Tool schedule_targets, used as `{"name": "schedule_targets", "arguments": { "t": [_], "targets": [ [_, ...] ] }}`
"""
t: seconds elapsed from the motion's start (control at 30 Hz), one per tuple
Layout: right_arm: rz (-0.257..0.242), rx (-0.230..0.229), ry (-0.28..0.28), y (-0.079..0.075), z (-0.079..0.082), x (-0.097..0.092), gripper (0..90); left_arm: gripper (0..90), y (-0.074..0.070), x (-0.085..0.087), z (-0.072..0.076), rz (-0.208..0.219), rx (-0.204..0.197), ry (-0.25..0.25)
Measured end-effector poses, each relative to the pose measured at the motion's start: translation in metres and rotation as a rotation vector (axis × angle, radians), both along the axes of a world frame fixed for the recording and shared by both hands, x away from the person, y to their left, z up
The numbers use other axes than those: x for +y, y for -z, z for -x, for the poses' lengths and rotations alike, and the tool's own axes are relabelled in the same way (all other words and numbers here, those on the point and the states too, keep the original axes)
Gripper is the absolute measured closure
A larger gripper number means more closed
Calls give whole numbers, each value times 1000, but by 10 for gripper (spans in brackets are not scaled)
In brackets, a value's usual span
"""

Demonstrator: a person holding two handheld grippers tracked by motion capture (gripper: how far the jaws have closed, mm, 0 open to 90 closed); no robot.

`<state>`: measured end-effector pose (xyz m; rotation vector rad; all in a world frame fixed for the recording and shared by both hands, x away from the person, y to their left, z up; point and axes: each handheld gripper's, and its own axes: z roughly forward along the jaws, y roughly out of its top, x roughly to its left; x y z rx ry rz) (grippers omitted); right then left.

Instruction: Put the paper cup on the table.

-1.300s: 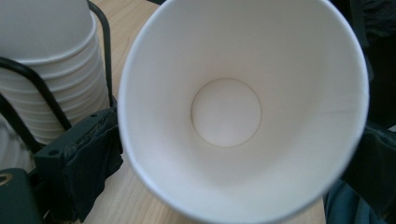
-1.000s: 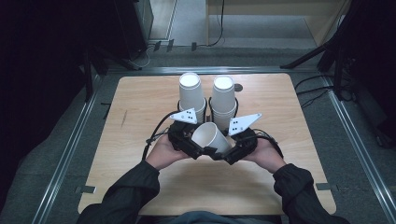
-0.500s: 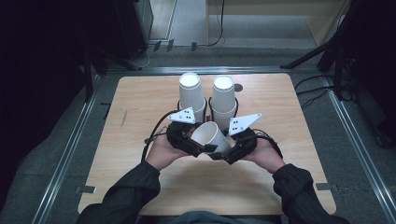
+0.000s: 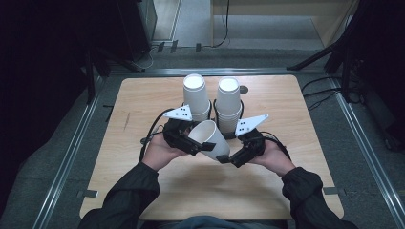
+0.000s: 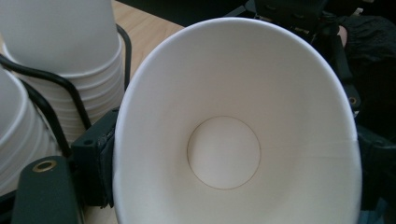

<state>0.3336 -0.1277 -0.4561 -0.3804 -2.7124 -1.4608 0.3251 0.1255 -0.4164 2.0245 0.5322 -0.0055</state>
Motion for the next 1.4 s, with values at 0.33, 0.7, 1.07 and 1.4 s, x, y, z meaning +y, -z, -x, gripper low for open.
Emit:
{"name": "schedule_targets", "arguments": {
  "t": [0.33,0.7,1.07,1.4],
  "targets": [
    [28,-42,39,-7,4,-13,142,136,3,4,3,-108,-32,-10],
    [55,-34,177,-2,4,-25,145,134,9,17,0,-189,-46,-70],
    [58,-44,333,-2,-7,-46,187,134,9,41,-2,-207,-36,-143],
    [39,-49,395,-2,-14,-58,188,133,7,63,-1,-202,-41,-215]
  ]
}}
